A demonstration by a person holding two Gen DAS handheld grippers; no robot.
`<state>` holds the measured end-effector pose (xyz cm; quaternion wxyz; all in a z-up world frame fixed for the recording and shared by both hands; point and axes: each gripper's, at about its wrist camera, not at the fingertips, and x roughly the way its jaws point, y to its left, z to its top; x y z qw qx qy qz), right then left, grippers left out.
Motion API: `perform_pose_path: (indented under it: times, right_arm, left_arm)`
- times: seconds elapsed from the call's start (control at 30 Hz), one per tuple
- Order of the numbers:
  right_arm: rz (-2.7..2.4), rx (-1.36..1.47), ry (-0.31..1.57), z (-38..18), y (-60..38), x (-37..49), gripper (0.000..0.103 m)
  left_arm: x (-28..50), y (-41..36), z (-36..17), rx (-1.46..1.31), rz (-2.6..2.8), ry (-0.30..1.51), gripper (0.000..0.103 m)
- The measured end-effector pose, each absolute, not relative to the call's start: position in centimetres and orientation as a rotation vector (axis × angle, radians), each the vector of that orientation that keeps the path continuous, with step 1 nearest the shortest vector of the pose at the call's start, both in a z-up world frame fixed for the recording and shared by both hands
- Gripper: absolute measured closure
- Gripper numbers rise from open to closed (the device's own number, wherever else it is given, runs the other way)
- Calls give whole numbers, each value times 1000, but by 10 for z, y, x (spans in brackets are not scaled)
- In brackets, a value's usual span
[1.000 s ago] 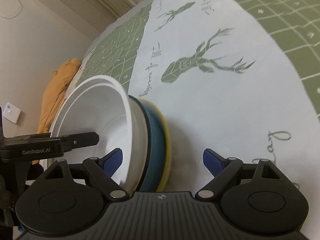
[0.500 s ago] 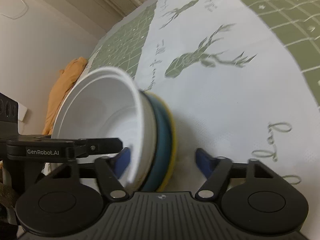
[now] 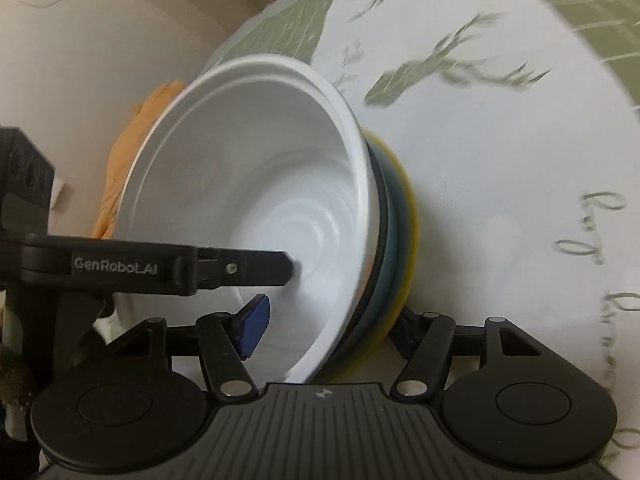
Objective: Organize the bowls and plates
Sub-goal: 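Lift the bowl stack with both grippers and carry it toward the steel bowl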
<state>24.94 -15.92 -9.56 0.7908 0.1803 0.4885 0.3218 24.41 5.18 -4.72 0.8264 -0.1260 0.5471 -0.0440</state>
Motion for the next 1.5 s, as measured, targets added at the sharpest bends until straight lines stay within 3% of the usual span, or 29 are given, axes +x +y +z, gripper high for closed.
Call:
perform_pose_path:
  times: [0.07,0.17,0.6,0.73,0.87,0.93,1.0,1.13,1.2,1.5]
  right_arm:
    - [617,377,996,-93,-168,246,39]
    - [472,342,916,-90,-180,240,27]
    - [527,213,908,-82,-148,280,26]
    - [494,155,901,-79,-139,280,22]
    - [435,243,920,-84,-146,268,21]
    - [424,308,944,-88,-152,262,24]
    - [459,364,980,-91,-153,256,36]
    - [528,409,1020,-96,-139,243,43]
    - [510,398,1015,-93,-134,241,43]
    - [491,331,1045,-80,-124,220,43]
  left_arm:
    - [240,57,-48,-312,-98,1123,38]
    - [233,61,-51,-345,-102,1086,39]
    - [240,59,-54,-205,-159,988,46]
    - [240,62,-55,-232,-158,975,46]
    - [231,64,-55,-279,-150,951,47]
    - [228,71,-54,-349,-159,969,47]
    - [224,72,-52,-358,-163,988,47]
    - [218,72,-52,-338,-158,1022,50]
    - [217,78,-53,-358,-154,1033,54]
    - [195,82,-51,-383,-152,1082,55]
